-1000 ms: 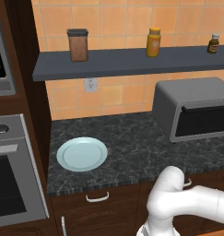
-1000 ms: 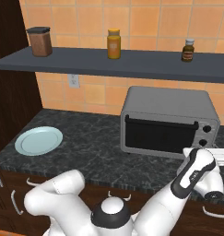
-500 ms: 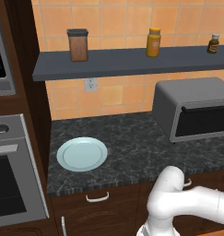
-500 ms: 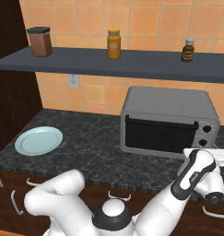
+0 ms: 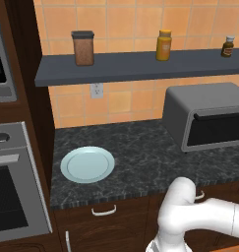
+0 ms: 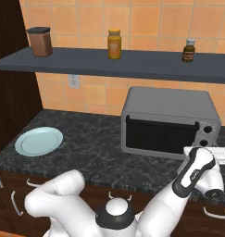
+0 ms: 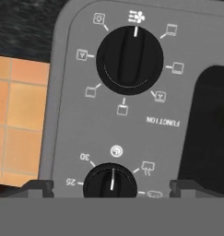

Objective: Pick up the kebab skewer and baguette bread, and place them inside the toaster oven. Close the toaster oven door and start by setting the timer.

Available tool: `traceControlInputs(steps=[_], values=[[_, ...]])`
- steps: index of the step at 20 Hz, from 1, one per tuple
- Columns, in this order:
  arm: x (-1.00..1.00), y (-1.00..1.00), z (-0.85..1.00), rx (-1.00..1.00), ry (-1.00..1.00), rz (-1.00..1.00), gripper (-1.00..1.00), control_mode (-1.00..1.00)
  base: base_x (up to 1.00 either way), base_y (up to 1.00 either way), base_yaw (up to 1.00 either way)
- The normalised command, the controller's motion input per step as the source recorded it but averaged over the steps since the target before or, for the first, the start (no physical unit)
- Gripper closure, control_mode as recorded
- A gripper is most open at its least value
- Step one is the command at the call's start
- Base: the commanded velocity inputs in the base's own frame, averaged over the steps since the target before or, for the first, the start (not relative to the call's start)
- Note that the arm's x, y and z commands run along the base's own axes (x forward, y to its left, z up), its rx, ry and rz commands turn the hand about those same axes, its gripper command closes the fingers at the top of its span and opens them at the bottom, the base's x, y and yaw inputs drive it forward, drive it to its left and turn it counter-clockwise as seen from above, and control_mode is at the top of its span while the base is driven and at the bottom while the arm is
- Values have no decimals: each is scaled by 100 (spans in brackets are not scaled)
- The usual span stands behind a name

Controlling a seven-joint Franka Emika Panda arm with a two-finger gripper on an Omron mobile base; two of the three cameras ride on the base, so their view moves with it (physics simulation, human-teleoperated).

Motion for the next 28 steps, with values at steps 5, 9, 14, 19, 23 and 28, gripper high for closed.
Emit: traceControlInputs(steps=[5, 9, 14, 19, 23, 28], values=[[1, -5, 0, 0, -1, 0, -100, -100, 0, 0, 0], [0, -17, 0, 0, -3, 0, -100, -100, 0, 0, 0], [0, -4, -2, 0, -3, 0, -100, -100, 0, 0, 0], [0, 0, -3, 0, -2, 0, 100, -100, 0, 0, 0], [1, 0, 0, 0, -4, 0, 100, -100, 0, 0, 0], [23, 2, 0, 0, -4, 0, 100, -100, 0, 0, 0]])
